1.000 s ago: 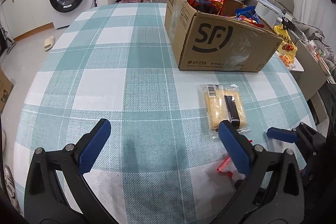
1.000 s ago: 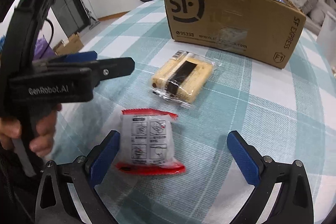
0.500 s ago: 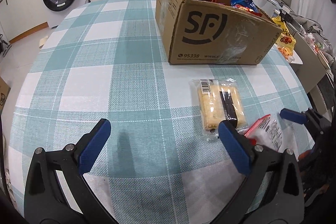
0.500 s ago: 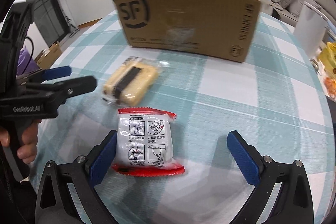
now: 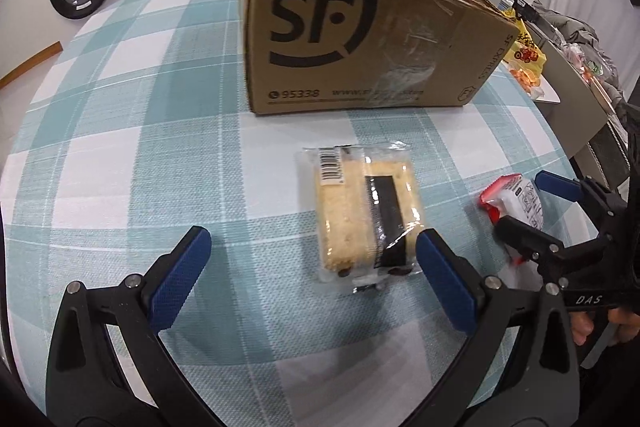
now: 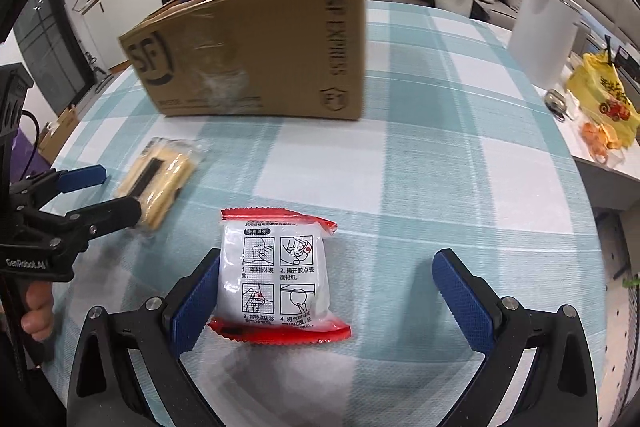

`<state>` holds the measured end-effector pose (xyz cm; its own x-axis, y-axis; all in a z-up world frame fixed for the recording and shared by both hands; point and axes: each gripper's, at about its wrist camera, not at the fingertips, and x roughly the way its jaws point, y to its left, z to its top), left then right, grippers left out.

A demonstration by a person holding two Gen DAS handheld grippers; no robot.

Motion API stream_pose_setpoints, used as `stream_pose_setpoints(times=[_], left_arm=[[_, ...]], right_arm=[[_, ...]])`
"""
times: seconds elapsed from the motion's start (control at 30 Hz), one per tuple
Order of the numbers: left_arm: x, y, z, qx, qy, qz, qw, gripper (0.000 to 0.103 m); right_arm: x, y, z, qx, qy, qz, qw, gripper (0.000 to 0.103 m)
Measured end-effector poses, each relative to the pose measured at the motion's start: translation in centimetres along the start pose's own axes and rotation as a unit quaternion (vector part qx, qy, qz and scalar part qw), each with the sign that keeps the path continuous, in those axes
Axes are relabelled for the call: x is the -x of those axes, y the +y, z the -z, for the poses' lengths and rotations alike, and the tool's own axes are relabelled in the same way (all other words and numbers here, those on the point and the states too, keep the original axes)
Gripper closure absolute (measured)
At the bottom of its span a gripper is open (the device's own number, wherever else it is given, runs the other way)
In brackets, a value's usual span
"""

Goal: Organize snacks
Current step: 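Grasp the cracker pack with left tool while right tool grasps the white-and-red snack, then lift both held packs and carry them over the box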

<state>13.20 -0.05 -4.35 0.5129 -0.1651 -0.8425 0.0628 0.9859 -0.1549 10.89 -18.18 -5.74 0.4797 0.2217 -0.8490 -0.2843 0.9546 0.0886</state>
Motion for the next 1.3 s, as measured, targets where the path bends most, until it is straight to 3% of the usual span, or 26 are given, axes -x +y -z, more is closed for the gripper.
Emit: stream_pose_setpoints(times=[0.27,0.6,0.67,0.73,0.8,0.97,1.03,1.3], left_arm=[[-1.0,-1.5,-0.9,-0.015,0.009,0.007,0.9998,0.001],[-2.1,-3.7,-0.9,-0.064,0.009,-0.030,0.9975,0.001],[-2.1,-3.7,-0.9,-0.065,0.007,-0.030,0.9974,0.001],[-2.1,-3.7,-0.7,-0.066,0.004,-0.030,0.9973,0.002],[-1.9,-3.9,-0.6,-0.070,-0.001,-0.028,0.9972,0.008],[-1.0,-4.5,-0.1,-0.092,-0.019,-0.012,0.9955,0.045],[-0.8,-4.5,0.0,-0.093,-0.020,-0.005,0.9955,0.048],[0.3,-3.8,0.2,-0.079,-0.025,0.016,0.9964,0.048]], right_arm=[[-0.1,-1.0,0.2,0.010,0.006,0.019,1.000,0.001],[0.6,-1.5,0.8,-0.004,-0.008,0.014,1.000,0.002],[0.7,-1.4,1.0,-0.004,-0.011,0.016,1.000,0.005],[1.0,-1.2,1.1,-0.003,-0.015,0.012,1.000,0.014],[1.3,-1.0,1.2,-0.002,-0.020,0.006,1.000,0.023],[1.6,-0.5,1.2,-0.002,-0.026,-0.015,1.000,0.042],[1.7,-0.3,1.2,-0.003,-0.029,-0.022,0.999,0.051],[1.7,0.2,1.1,-0.001,-0.035,-0.037,0.999,0.053]])
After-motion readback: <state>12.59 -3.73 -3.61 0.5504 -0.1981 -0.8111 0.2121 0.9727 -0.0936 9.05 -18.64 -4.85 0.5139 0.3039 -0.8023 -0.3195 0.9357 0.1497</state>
